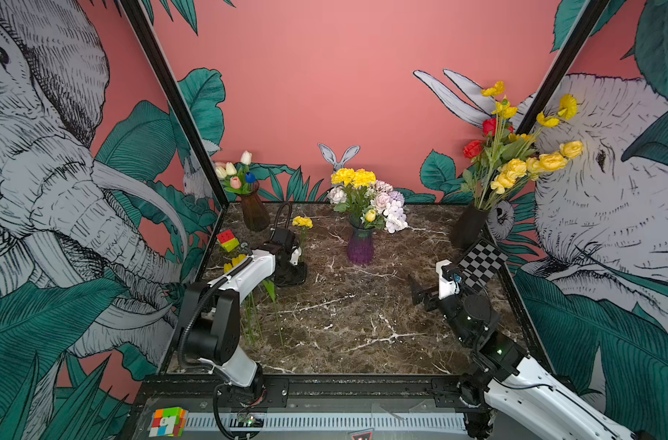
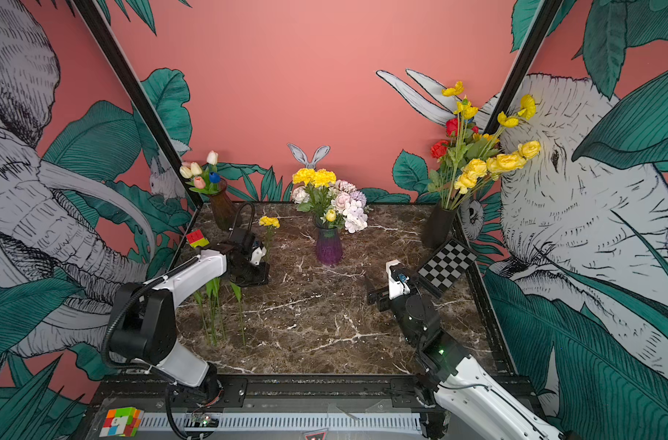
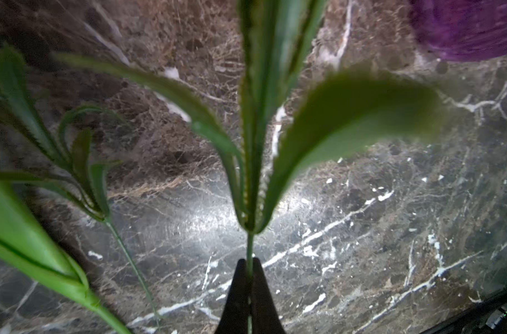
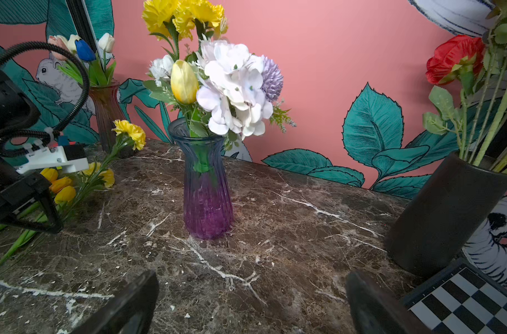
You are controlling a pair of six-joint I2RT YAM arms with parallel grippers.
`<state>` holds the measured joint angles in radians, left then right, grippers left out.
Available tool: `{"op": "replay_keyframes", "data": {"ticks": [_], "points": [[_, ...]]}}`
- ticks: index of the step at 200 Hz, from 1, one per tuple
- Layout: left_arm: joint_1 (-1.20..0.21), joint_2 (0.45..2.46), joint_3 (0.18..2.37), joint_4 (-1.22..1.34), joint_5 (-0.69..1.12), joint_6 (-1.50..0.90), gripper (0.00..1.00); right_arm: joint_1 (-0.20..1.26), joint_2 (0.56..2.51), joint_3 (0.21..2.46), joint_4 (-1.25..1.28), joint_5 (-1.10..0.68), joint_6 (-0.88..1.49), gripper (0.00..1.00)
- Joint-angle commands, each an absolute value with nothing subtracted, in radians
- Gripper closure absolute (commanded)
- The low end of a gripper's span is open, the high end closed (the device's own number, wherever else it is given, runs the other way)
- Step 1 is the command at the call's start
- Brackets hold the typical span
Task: Pick out yellow flowers from the vase
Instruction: Place the flower at the center of the board.
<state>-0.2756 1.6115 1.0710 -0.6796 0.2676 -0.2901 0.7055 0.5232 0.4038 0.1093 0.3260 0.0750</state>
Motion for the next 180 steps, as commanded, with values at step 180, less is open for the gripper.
{"op": "replay_keyframes", "data": {"ticks": [180], "points": [[-0.147,1.454,0.902,-0.582,0.166,-0.303,0.67,0.701,0.579,0.461,0.125,0.348,0.109,0.01]]}}
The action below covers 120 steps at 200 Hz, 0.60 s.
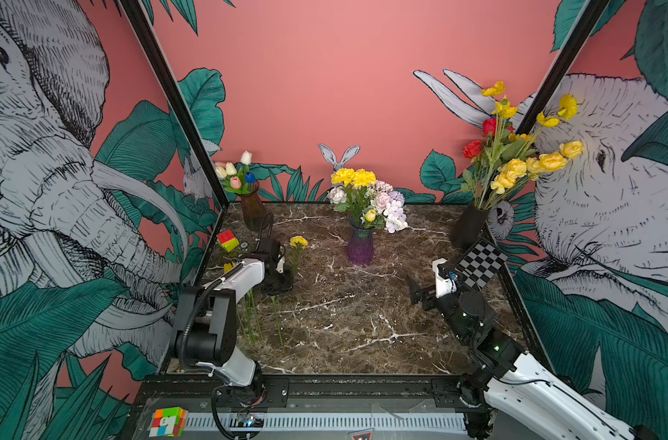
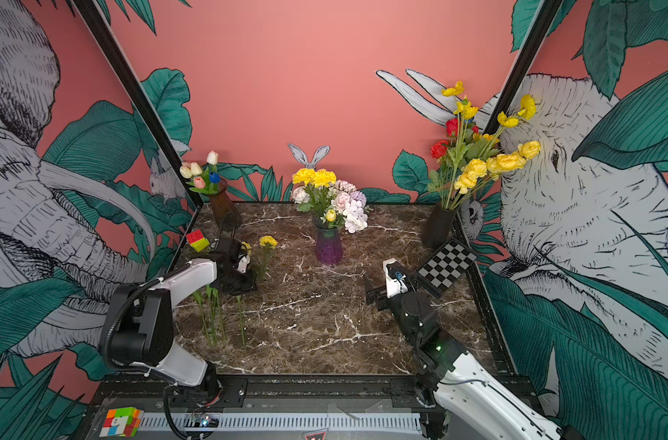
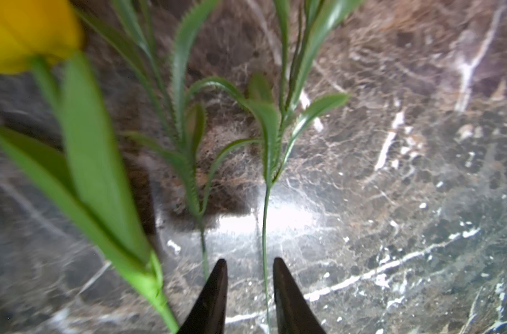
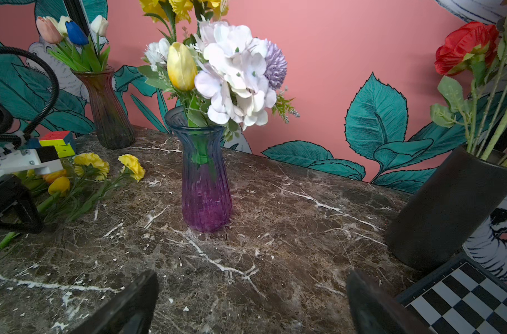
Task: Pick out yellow flowers from the vase
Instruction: Place the flower at the center of the board.
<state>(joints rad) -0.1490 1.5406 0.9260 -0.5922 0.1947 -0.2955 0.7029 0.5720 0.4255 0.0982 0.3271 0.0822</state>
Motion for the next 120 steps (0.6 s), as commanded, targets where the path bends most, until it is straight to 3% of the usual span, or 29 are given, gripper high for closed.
{"op": "replay_keyframes", "data": {"ticks": [1,43,80,120], "points": [[-0.147,1.450,0.901,-0.581,0.166,-0.303,0.67,0.701,0.579,0.462,0.125,0.348,0.111,0.01],[-0.147,1.284,0.855,-0.538,0.143,-0.310,0.61,0.700,0.627,0.509,0.108,0.346,0.149,0.01],[-0.149,1.032,0.718,-0.338,0.174,-0.346,0.56,0.701,0.719,0.615,0.087,0.252,0.146,0.02],[-0.149,0.748,0.484,-0.071,0.164,-0.392,0.40,0.702,0.890,0.841,-0.008,0.163,0.150,0.01]]}}
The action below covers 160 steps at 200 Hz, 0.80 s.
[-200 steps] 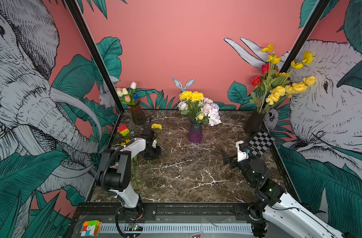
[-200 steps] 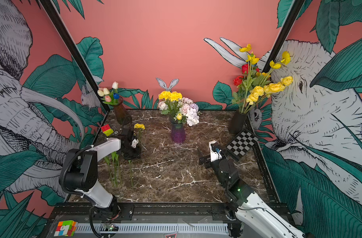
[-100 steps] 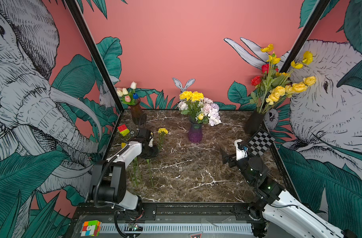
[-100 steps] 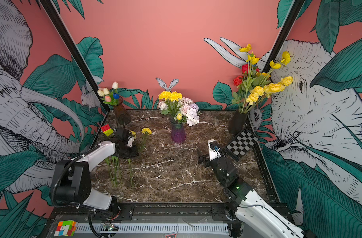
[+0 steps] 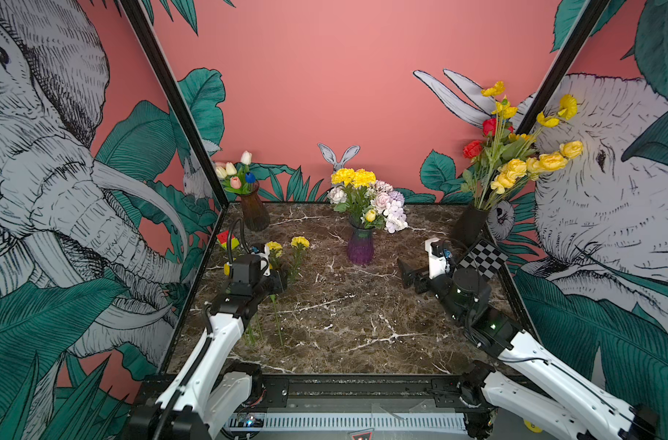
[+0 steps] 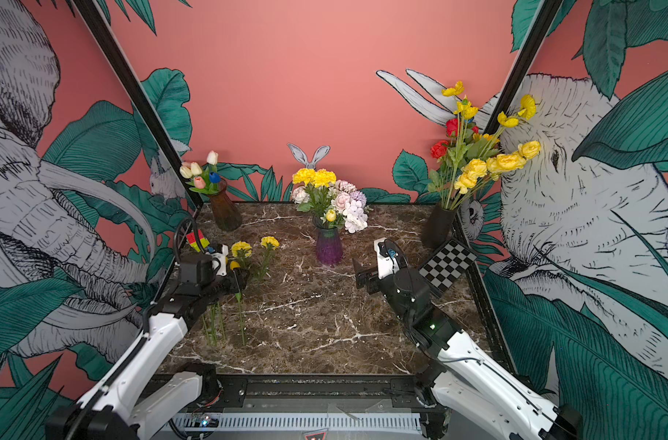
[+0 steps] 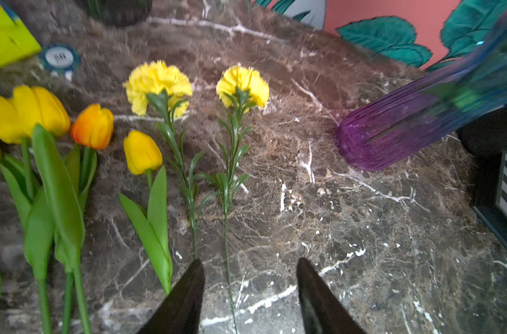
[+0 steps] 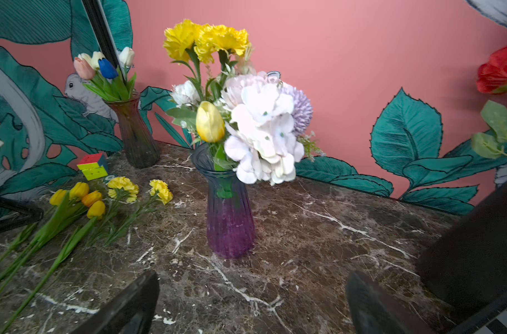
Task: Pick out yellow flowers from the vase
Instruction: Place the flower at the center of the board, then pick up the flower from the vase.
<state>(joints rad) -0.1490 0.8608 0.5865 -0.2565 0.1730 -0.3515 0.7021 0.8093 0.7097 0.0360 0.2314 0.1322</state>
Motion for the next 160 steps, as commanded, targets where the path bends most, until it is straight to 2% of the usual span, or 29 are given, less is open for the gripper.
{"op": "replay_keyframes", "data": {"ticks": [1,36,62,108,160], "points": [[-0.148,0.741,0.481,-0.069,0.162,-0.392,0.39,0.701,0.896,0.848,-0.012,0.160,0.151,0.01],[-0.149,0.599,0.357,-0.009,0.138,-0.360,0.32,0.705,1.089,1.083,-0.120,0.095,0.177,0.02],[-0.149,0.540,0.286,0.048,0.146,-0.342,0.30,0.715,1.225,1.231,-0.149,0.059,0.206,0.07],[-0.149,0.536,0.188,0.212,0.184,-0.355,0.26,0.739,1.464,1.504,-0.196,0.012,0.233,0.22],[-0.149,0.524,0.153,0.260,0.181,-0.359,0.25,0.747,1.675,1.733,-0.248,0.113,0.158,0.34]]}}
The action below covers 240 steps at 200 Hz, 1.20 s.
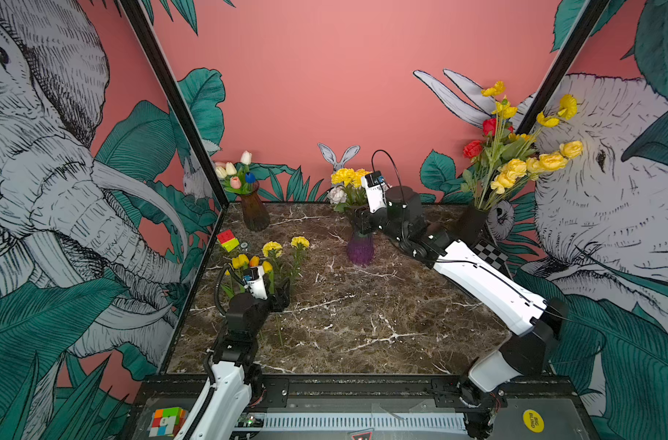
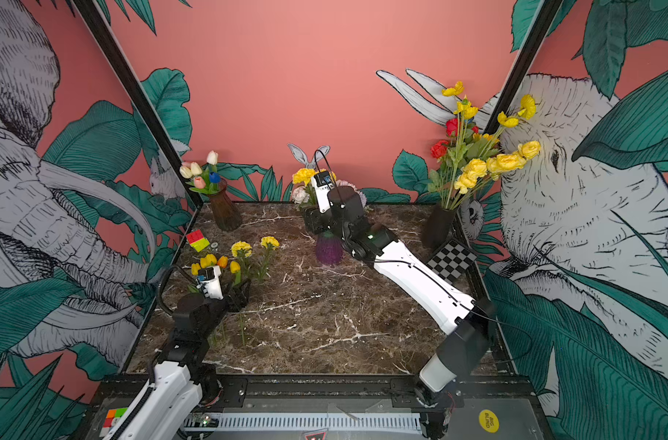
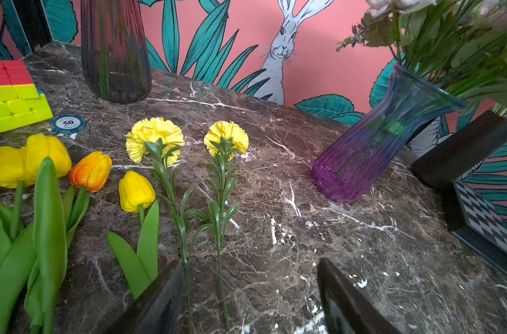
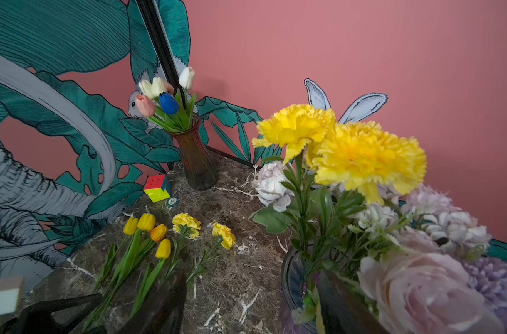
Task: Pick out yellow flowers from the vase
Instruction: Pick up the flower from the vase.
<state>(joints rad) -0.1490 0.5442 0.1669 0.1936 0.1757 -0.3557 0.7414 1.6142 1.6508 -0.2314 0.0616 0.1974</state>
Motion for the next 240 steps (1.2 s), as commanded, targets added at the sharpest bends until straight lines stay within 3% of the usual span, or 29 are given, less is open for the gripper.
{"op": "replay_keyframes", "data": {"ticks": [1,59,162,240], "points": [[-0.149,0.524,0.151,0.261,0.181,-0.359,0.25,0.746,1.680,1.738,-0.248,0.114,0.157,0.34],[-0.149,0.490,0.152,0.244,0.176,-0.360,0.24,0.747,1.875,1.971,-0.327,0.216,0.110,0.43],[-0.149,0.505,0.154,0.252,0.184,-0.367,0.24,0.741,2.042,2.141,-0.313,0.354,0.015,0.55],[-0.149,0.500,0.154,0.251,0.189,-0.367,0.24,0.736,2.124,2.233,-0.329,0.434,-0.011,0.55]]}}
